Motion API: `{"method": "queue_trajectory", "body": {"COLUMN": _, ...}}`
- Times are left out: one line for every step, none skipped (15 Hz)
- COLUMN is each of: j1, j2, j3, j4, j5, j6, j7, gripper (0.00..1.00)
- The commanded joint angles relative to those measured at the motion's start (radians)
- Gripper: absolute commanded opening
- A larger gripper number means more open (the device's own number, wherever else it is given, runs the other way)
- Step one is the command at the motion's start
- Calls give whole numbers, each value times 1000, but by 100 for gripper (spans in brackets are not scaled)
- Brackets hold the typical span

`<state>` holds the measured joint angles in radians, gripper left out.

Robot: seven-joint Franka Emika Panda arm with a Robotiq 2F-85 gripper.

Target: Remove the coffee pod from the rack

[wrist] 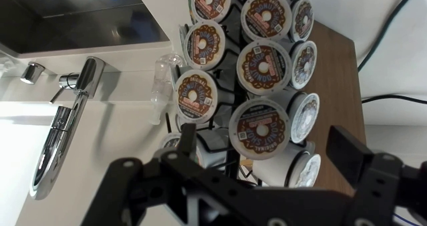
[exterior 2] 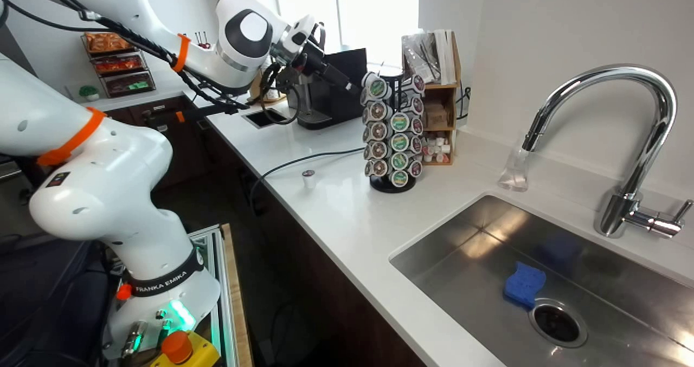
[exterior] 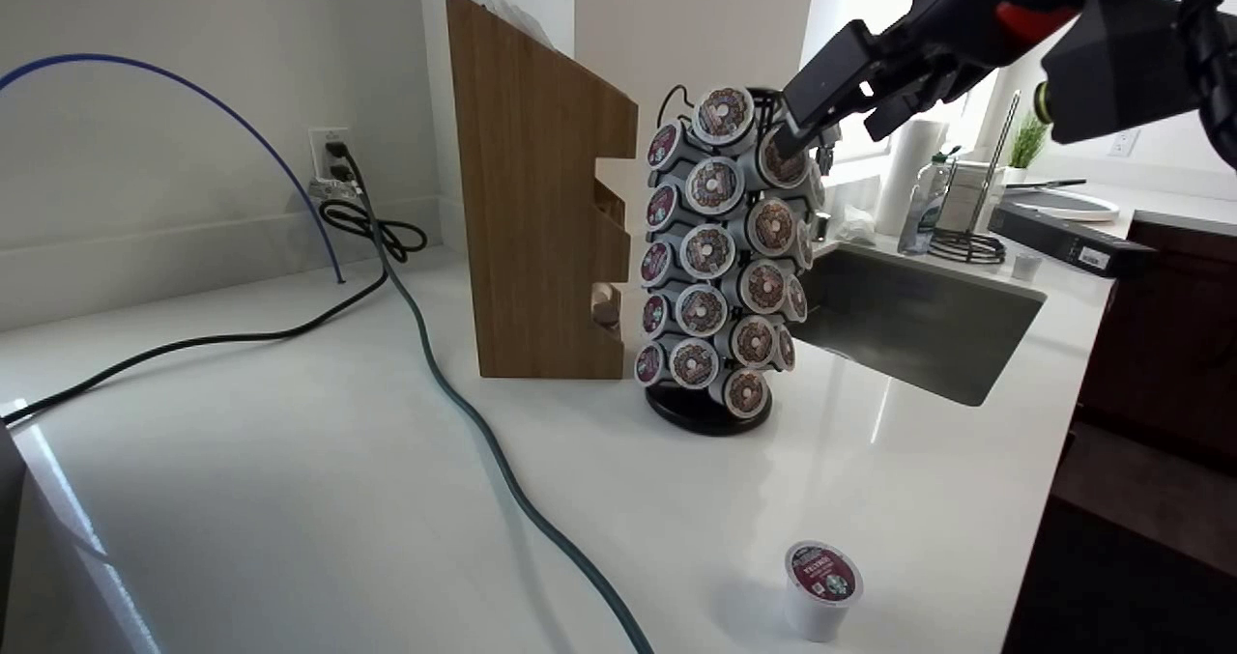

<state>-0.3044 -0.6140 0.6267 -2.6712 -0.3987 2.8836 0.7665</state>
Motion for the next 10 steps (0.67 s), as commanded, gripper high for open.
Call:
{"method": "queue_trajectory", "body": {"j1": -55, "j2": 6, "j3": 53, "j4": -19, "j5": -16, "j6": 50, "j7": 57, "gripper": 100}}
{"method": "queue_trajectory", "body": {"j1": -64, "j2": 5, "j3": 61, "j4": -19, "j5": -20, "j6": 52, "j7": 62, "gripper": 100}}
{"method": "queue_trajectory", "body": {"j1": -77, "j2": 5, "j3": 72, "j4": -19, "j5": -24, "j6": 58, "j7": 68, "gripper": 100}}
{"method": "queue_trajectory", "body": {"j1": -86, "j2": 4, "j3": 79, "j4": -19, "j5": -29, "j6": 64, "j7": 69, "gripper": 100}}
{"method": "queue_trajectory", "body": {"j1": -100, "j2": 3, "j3": 91, "j4": -18, "j5": -34, "j6": 80, "j7": 73, "gripper": 100}}
{"method": "queue_trajectory", "body": {"j1": -113, "j2": 3, "j3": 103, "j4": -17, "j5": -36, "j6": 88, "j7": 75, "gripper": 100}}
{"method": "queue_trajectory", "body": {"j1": -126, "j2": 4, "j3": 116, "j4": -15, "j5": -38, "j6": 95, "j7": 78, "gripper": 100}}
{"method": "queue_trajectory", "body": {"j1": -136, "j2": 8, "j3": 130, "j4": -13, "j5": -37, "j6": 99, "j7": 79, "gripper": 100}}
{"method": "queue_trajectory", "body": {"j1": -150, "j2": 9, "j3": 147, "j4": -13, "j5": -38, "j6": 102, "j7": 80, "gripper": 100}}
{"method": "queue_trajectory", "body": {"j1": -163, "j2": 9, "j3": 162, "j4": -11, "j5": -36, "j6": 104, "j7": 84, "gripper": 100}}
